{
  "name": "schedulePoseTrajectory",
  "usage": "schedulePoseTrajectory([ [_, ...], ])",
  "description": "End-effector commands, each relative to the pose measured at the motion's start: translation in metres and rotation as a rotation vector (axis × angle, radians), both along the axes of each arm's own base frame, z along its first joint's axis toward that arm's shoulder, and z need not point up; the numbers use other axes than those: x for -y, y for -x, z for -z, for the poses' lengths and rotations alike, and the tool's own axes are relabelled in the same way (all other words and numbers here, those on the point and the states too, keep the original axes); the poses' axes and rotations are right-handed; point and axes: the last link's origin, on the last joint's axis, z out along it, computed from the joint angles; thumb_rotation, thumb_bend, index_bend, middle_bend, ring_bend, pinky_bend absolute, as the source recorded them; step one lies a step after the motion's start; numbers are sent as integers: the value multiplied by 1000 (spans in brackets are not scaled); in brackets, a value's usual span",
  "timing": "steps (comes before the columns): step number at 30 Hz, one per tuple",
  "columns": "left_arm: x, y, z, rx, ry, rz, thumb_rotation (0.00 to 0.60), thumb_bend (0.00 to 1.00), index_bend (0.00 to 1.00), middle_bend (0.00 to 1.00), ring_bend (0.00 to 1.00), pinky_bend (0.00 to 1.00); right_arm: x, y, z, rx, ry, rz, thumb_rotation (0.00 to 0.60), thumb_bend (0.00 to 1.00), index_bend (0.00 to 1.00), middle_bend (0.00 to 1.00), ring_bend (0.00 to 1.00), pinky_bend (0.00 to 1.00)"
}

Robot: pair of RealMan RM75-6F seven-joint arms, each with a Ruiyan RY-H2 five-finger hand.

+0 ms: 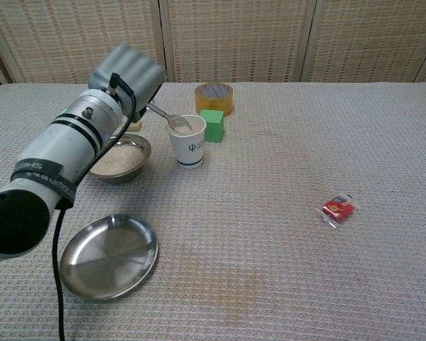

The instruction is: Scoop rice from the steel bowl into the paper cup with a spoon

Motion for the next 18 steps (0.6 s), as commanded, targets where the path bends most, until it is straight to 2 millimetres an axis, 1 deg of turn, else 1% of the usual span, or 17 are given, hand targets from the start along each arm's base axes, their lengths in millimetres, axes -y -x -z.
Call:
schedulePoseTrajectory([
  [1,3,4,8,-47,-38,70,600,408,619,1000,1000,1000,0,0,0,0,-1,-1,600,153,0,0,0,0],
  [7,0,9,11,-146,-106,171,600,406,618,1000,1000,1000,-2,-1,-2,1,10,-2,600,153,0,0,0,0],
  [13,3,11,16,-266,-164,293,600,406,619,1000,1000,1000,-1,0,-4,-2,13,15,600,154,0,0,0,0],
  [18,6,14,23,-334,-177,347,600,410,619,1000,1000,1000,-3,-1,-4,-5,17,13,600,154,0,0,0,0],
])
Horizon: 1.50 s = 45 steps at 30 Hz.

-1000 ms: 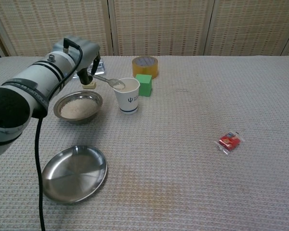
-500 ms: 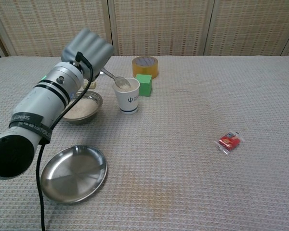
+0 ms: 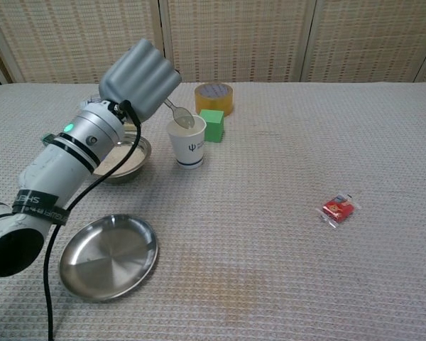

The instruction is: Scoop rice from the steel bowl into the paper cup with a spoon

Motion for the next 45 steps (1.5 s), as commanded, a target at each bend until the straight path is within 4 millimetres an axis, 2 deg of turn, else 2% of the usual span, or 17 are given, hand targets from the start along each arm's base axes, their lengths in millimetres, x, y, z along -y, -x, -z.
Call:
schedulePoseTrajectory([
  [1,5,2,8,-39,-1,38,600,409,619,1000,1000,1000,-1,0,0,0,1,1,600,154,0,0,0,0],
  [11,1,6,5,-35,-33,51,600,412,619,1000,1000,1000,-1,-1,-1,1,-1,-1,600,154,0,0,0,0],
  [20,-2,7,-7,53,-46,40,600,411,618,1000,1000,1000,-2,-1,0,-2,-2,-4,600,154,0,0,0,0],
  [22,-1,8,-14,109,-53,33,600,411,618,1000,1000,1000,-2,-1,0,-3,-2,-5,600,154,0,0,0,0],
  [24,1,16,-35,328,-18,-35,600,411,618,1000,1000,1000,-2,-1,0,-5,-5,-4,600,154,0,0,0,0],
  [25,3,19,-41,371,4,-52,600,411,618,1000,1000,1000,-2,-1,0,-6,-5,-4,600,154,0,0,0,0],
  [28,21,31,-61,504,110,-151,600,413,618,1000,1000,1000,-2,-2,0,-8,-3,-5,600,153,0,0,0,0],
  [31,43,43,-80,558,209,-262,600,413,619,1000,1000,1000,-3,-2,1,-10,-4,-6,600,154,0,0,0,0],
  [36,82,61,-96,611,379,-438,600,412,616,1000,1000,1000,-4,-4,2,-13,-5,-9,600,153,0,0,0,0],
  [41,115,68,-92,682,535,-513,600,413,615,1000,1000,1000,-4,-5,5,-15,-16,-12,600,154,0,0,0,0],
  [45,136,75,-73,699,642,-555,600,412,615,1000,1000,1000,-5,-7,7,-14,-24,-19,600,154,0,0,0,0],
])
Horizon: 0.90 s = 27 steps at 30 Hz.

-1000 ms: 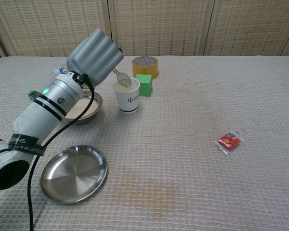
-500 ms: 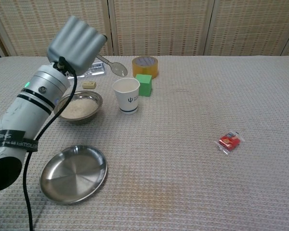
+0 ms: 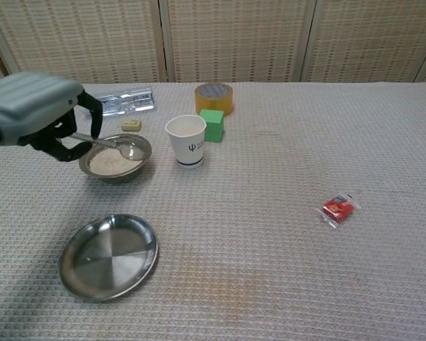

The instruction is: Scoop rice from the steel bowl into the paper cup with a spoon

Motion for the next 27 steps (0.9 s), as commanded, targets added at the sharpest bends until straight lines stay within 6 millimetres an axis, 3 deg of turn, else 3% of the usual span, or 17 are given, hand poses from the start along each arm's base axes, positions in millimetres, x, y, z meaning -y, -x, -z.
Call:
schedulePoseTrajectory([
  [1,28,20,19,25,143,-66,600,412,615,1000,1000,1000,-1,-1,1,1,-3,-4,600,154,0,0,0,0],
  [6,43,26,45,17,227,-80,600,412,600,1000,1000,1000,-2,-1,0,5,-5,-10,600,154,0,0,0,0],
  [14,48,29,66,-13,252,-74,600,413,528,1000,1000,1000,-2,-1,0,9,-11,-12,600,153,0,0,0,0],
  [17,46,31,69,-26,248,-81,600,413,447,1000,1000,1000,-3,-2,0,8,-9,-15,600,154,0,0,0,0],
  [23,47,35,67,-53,277,-106,600,413,129,1000,1000,1000,-3,-2,-1,6,-2,-13,600,154,0,0,0,0],
  [27,46,32,59,-39,267,-95,600,413,59,1000,1000,1000,-4,-2,0,3,-3,-14,600,153,0,0,0,0],
])
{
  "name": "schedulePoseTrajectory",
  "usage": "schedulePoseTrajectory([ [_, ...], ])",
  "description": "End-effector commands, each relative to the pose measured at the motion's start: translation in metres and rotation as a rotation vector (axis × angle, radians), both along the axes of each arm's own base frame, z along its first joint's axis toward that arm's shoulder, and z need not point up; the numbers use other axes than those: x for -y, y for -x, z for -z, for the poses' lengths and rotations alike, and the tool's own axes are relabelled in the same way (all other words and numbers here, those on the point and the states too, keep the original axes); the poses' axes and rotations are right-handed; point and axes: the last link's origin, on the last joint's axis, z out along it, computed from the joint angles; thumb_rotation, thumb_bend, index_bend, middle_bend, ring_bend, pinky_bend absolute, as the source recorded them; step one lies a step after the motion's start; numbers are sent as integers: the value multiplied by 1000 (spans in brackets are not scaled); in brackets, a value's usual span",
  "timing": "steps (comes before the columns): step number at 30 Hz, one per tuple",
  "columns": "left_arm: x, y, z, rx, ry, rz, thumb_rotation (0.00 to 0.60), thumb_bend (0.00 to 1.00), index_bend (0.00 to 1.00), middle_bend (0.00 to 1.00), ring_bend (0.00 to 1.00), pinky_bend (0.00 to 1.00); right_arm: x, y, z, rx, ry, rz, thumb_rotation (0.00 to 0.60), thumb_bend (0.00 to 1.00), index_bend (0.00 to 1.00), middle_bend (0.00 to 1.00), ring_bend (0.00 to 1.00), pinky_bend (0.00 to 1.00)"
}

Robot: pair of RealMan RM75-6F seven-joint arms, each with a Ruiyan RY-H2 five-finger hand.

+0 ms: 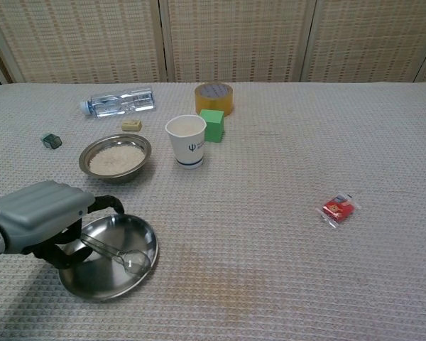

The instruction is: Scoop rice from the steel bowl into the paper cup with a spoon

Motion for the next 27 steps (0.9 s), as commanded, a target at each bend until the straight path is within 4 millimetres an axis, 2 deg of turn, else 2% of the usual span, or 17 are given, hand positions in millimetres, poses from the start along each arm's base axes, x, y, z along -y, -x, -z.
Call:
schedulePoseTrajectory([
  [1,-1,-3,-9,21,-19,10,600,414,56,1000,1000,1000,0,0,0,0,2,-1,600,154,0,0,0,0],
  [4,-5,-4,-38,84,-91,10,600,413,41,1000,999,1000,-1,0,-1,-2,6,-1,600,154,0,0,0,0],
  [5,-6,-2,-51,107,-126,8,600,413,29,989,981,1000,-1,0,-2,-2,8,0,600,154,0,0,0,0],
  [6,-7,3,-68,144,-171,-2,600,413,14,939,921,984,-2,1,-3,-3,11,1,600,153,0,0,0,0],
  [7,-7,7,-80,181,-190,-15,600,412,2,815,778,900,-2,1,-3,-4,13,2,600,153,0,0,0,0],
  [10,-2,28,-119,361,-226,-98,600,408,0,416,357,510,-2,1,-3,-8,13,4,600,154,0,0,0,0],
  [11,1,36,-129,420,-237,-122,600,406,0,329,269,431,-2,1,-3,-9,12,4,600,154,0,0,0,0],
  [13,13,62,-149,522,-281,-165,600,408,0,236,172,347,-3,1,-1,-14,8,4,600,153,0,0,0,0],
  [17,41,107,-167,618,-352,-211,600,410,0,155,73,208,-2,0,3,-26,0,7,600,153,0,0,0,0],
  [19,47,109,-178,658,-334,-179,600,412,0,100,43,167,0,0,6,-34,-6,7,600,153,0,0,0,0],
  [21,53,108,-192,704,-400,-115,600,413,0,64,34,163,0,2,9,-40,-14,19,600,154,0,0,0,0],
  [24,57,113,-197,560,-490,-50,600,412,0,52,20,168,1,1,12,-49,-18,21,600,154,0,0,0,0],
  [27,61,116,-193,482,-482,-57,600,411,0,41,1,150,1,1,14,-57,-17,23,600,154,0,0,0,0],
])
